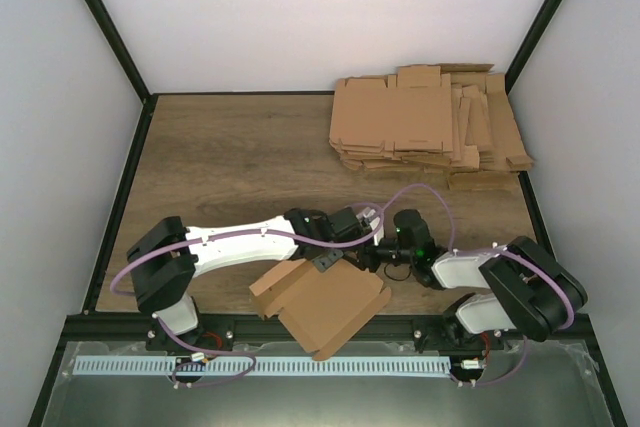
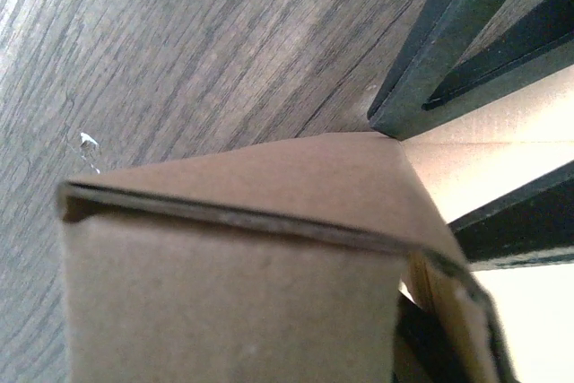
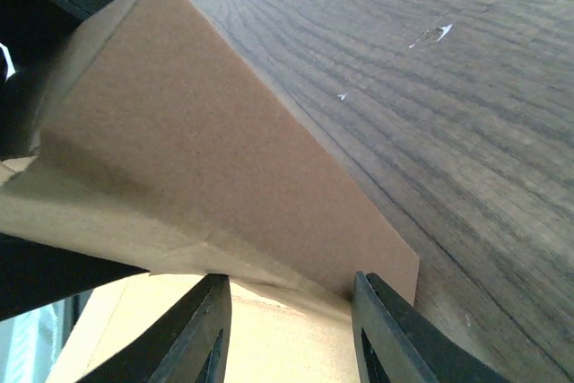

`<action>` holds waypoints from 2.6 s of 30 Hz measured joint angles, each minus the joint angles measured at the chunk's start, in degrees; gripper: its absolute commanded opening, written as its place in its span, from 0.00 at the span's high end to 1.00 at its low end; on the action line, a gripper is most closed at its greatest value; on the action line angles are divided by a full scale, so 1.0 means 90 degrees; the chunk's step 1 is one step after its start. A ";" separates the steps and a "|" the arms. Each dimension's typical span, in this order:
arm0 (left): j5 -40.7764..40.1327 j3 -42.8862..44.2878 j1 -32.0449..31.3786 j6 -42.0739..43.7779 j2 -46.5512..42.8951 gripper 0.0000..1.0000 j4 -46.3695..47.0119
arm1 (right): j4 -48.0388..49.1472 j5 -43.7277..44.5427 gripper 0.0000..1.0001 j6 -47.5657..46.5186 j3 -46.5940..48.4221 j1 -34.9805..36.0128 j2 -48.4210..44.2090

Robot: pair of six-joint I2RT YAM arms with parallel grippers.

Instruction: Fold the paper box

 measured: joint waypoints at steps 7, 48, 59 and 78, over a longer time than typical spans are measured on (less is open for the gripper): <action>0.0049 -0.0041 0.0068 0.0104 -0.0019 0.55 -0.0007 | 0.0418 0.0673 0.60 -0.0265 -0.0129 0.0318 -0.0002; 0.2827 -0.0474 0.1314 0.0143 -0.0726 0.16 0.0238 | 0.1972 0.5680 0.94 -0.0272 -0.0068 0.2450 0.0763; 0.3633 -0.0488 0.2448 -0.0850 -0.1855 0.21 0.1343 | 0.1880 0.5697 0.94 -0.0634 0.0058 0.2586 0.0772; 0.4029 -0.1571 0.3446 -0.1360 -0.2293 0.42 0.1916 | 0.1583 0.5697 0.94 -0.0804 0.0257 0.2586 0.0787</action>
